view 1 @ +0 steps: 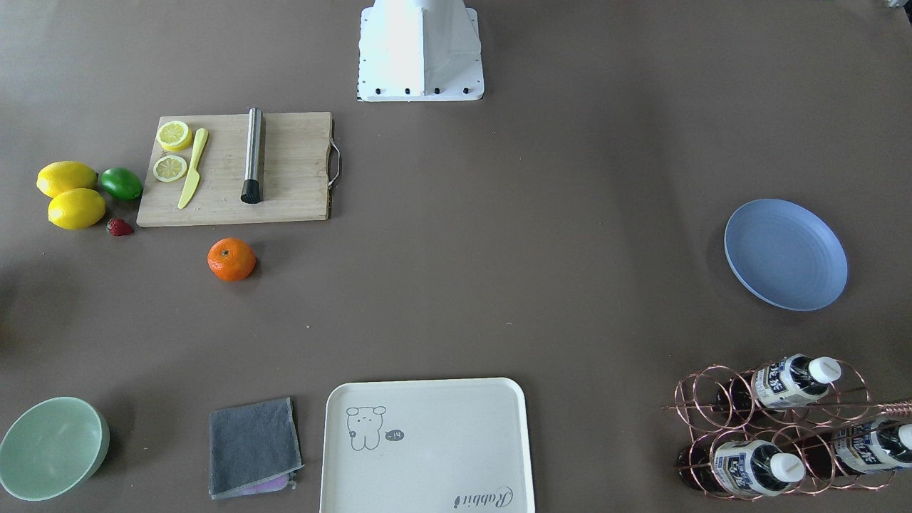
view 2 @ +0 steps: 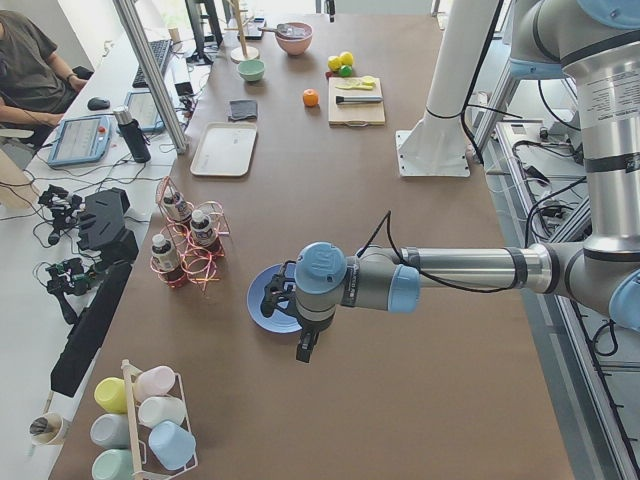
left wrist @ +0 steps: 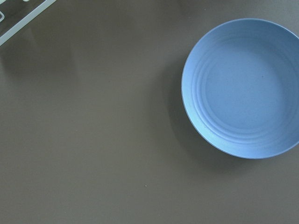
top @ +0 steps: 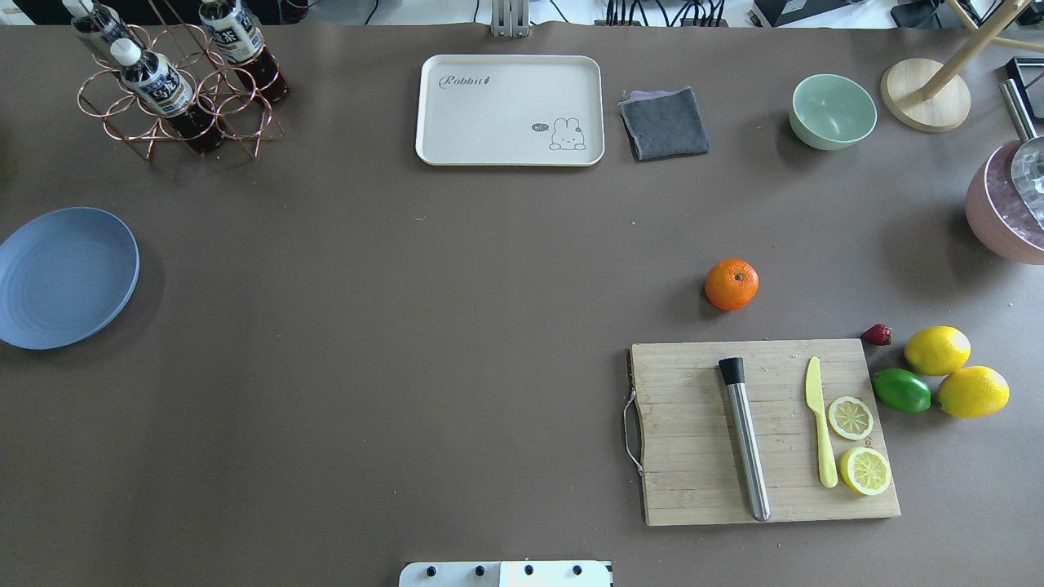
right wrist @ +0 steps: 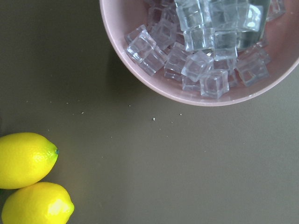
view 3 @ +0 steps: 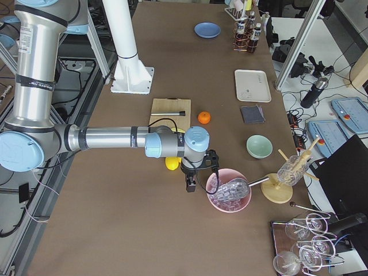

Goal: Pick orange to plate

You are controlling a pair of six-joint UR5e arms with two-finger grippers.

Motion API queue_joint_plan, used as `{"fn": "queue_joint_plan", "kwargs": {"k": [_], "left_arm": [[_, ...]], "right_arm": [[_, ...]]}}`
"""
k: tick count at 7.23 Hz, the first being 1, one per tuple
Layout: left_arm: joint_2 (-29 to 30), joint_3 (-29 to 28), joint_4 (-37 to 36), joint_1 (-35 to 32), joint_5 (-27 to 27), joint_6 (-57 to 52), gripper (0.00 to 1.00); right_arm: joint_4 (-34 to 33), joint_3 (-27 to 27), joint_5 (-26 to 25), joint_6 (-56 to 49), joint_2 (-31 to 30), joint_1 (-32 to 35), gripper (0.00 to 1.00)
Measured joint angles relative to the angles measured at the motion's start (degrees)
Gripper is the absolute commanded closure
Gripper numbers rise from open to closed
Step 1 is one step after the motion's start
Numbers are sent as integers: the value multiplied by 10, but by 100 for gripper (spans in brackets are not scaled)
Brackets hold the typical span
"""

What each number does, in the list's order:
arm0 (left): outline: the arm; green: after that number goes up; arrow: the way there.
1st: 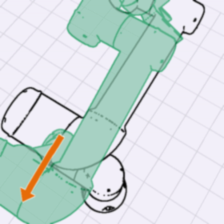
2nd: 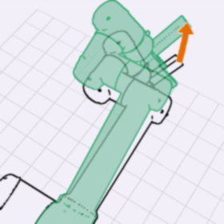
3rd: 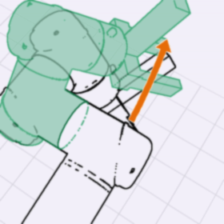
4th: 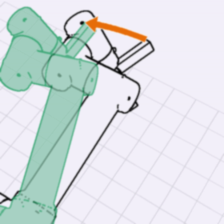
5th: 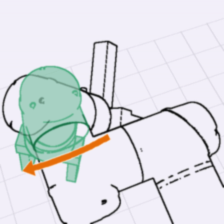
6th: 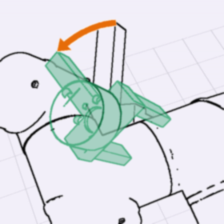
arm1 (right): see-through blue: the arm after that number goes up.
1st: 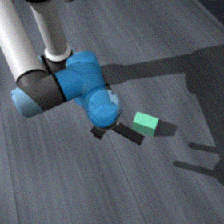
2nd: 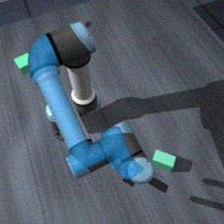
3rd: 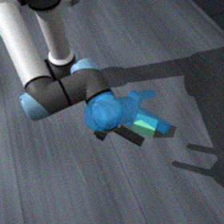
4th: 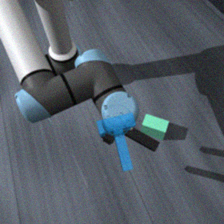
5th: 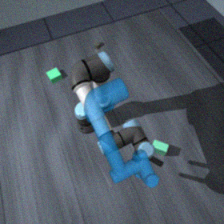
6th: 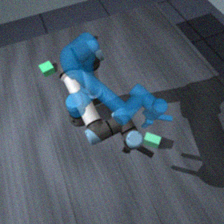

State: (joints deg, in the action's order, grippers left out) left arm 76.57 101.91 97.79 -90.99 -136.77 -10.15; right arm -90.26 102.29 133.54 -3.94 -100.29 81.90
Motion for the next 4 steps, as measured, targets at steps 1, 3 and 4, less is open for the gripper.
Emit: {"fn": "queue_joint_plan", "kwargs": {"k": [1, 3, 4], "left_arm": [[-1, 0, 1, 0, 0, 13, 3], [5, -18, 27, 1, 0, 48, 3], [15, -34, 50, 9, 0, 68, 3]], "right_arm": [[0, 1, 0, 1, 2, 0, 0], [0, 6, 1, 2, 2, 0, 0], [0, 8, 3, 3, 3, 0, 0]]}}
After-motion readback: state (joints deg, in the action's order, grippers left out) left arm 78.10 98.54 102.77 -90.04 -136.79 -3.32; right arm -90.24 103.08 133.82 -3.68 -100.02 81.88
